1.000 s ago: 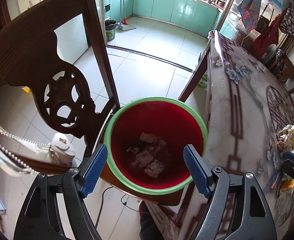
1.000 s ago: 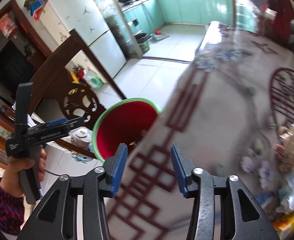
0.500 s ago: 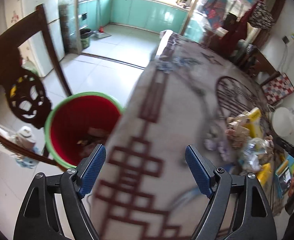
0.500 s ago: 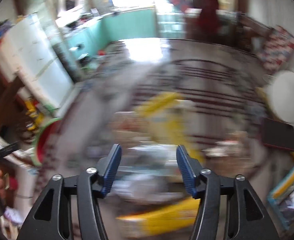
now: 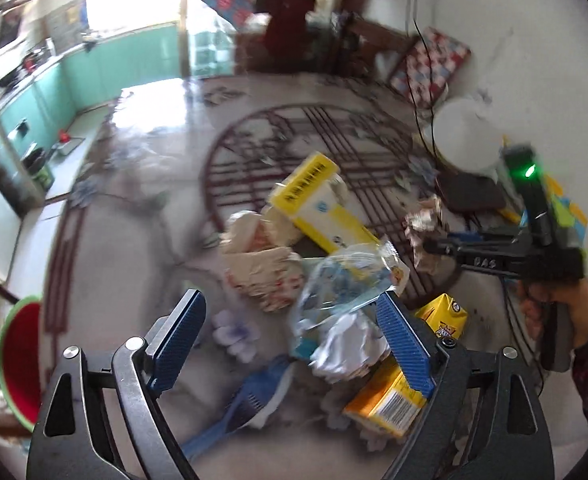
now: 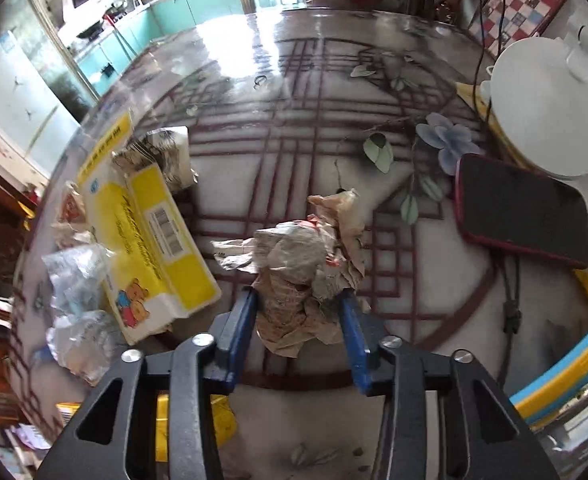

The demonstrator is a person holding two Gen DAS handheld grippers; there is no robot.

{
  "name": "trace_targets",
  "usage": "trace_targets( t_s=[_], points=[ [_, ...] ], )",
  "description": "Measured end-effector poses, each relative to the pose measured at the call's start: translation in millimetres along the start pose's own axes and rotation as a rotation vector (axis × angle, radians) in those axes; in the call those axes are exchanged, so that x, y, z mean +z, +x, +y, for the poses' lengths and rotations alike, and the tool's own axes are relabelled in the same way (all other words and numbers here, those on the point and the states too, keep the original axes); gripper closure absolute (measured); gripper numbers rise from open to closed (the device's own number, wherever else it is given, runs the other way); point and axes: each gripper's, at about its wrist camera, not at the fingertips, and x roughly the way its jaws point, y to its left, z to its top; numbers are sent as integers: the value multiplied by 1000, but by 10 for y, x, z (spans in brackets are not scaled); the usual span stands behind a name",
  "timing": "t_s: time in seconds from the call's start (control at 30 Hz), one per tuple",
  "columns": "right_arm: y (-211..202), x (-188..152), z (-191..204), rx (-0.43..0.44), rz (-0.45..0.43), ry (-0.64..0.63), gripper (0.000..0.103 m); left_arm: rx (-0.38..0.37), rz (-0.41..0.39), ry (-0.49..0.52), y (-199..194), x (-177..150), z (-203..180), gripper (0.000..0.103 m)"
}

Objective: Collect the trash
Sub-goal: 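Grasp the crumpled brown paper with the right gripper while the left grasps a clear plastic bag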

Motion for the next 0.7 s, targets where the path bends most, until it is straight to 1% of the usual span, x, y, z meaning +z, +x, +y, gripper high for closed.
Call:
trace_targets(
  t_s=[0.17, 0.23, 0.3, 0.33, 0.4, 0.43, 0.57, 0.6, 0.63, 0.67, 0.7],
  points=[
    [-304, 6, 70, 35, -68, 2, 76, -46, 103, 81, 487, 113, -268, 16],
    [-403, 8, 90, 46, -81, 3, 76, -40, 133, 92, 615, 118, -340, 16],
    [-486, 7, 109, 54, -92, 3, 75, -46, 140, 94, 681, 129, -373, 16],
    [-516, 7, 115, 57, -98, 3, 75, -43, 126, 95, 679, 141, -383, 17],
    [-585, 19, 128, 63, -106, 4, 75, -54, 114, 78, 633, 151, -369, 36],
    [-615, 20, 136, 67, -110, 5, 75, -66, 119, 61, 612, 166, -354, 51],
    [-673, 55, 196, 86, -128, -8, 75, -71, 116, 30, 530, 166, -303, 70],
    [-686, 66, 226, 91, -133, -13, 75, -64, 108, 25, 492, 155, -291, 73],
    [-708, 78, 265, 98, -139, -19, 75, -58, 102, 21, 471, 144, -289, 80],
    [-726, 88, 291, 103, -143, -22, 75, -50, 93, 14, 434, 141, -266, 89],
    [-746, 103, 332, 111, -148, -28, 75, -43, 83, 1, 368, 131, -231, 91]
  ],
)
